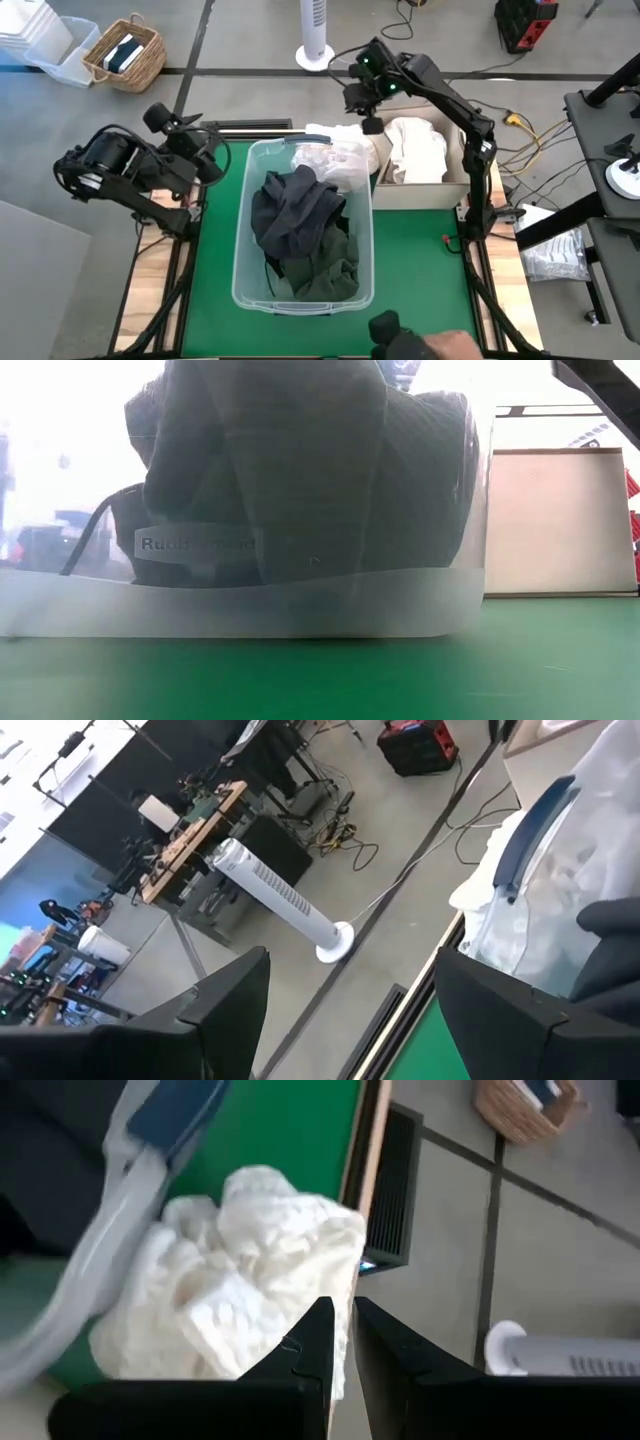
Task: Sort clothes
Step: Put the white blouse into the laundry organizer
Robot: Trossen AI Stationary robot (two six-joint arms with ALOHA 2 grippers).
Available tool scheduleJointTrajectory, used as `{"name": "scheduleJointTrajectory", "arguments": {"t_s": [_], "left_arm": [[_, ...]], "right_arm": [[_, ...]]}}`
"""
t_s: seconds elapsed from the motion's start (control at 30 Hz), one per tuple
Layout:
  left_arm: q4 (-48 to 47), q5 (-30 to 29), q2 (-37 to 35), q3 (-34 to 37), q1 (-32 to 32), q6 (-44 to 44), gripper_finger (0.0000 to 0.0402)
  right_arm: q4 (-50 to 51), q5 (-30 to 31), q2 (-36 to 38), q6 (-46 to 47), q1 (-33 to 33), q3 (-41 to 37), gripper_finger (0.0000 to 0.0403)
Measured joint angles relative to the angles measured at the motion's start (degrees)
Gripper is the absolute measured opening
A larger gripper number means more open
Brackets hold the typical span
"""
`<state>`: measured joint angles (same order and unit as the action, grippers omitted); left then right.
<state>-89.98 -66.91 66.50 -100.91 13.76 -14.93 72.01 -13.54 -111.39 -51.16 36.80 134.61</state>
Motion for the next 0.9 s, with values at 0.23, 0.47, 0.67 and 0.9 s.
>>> {"name": "scheduleJointTrajectory", "arguments": {"t_s": [0.23, 0.47, 0.67, 0.9], "left_arm": [[1.1, 0.4, -5.5, 6.3, 0.0, -2.8, 0.0258], [2.9, 0.3, -8.1, 8.5, 0.0, -3.4, 0.0258], [3.5, 0.3, -8.9, 9.4, 0.0, -3.6, 0.0258], [3.6, 0.3, -8.8, 9.4, 0.0, -3.6, 0.0258]], "right_arm": [[1.3, -6.6, -0.4, -2.9, 5.6, -0.3, 0.0034], [0.3, -6.3, -2.9, -2.0, 6.7, -0.4, 0.0034], [3.4, 1.1, -5.1, 0.1, 6.8, -0.8, 0.0034], [4.5, 1.6, -8.4, 0.3, 6.7, -0.8, 0.0034]]}}
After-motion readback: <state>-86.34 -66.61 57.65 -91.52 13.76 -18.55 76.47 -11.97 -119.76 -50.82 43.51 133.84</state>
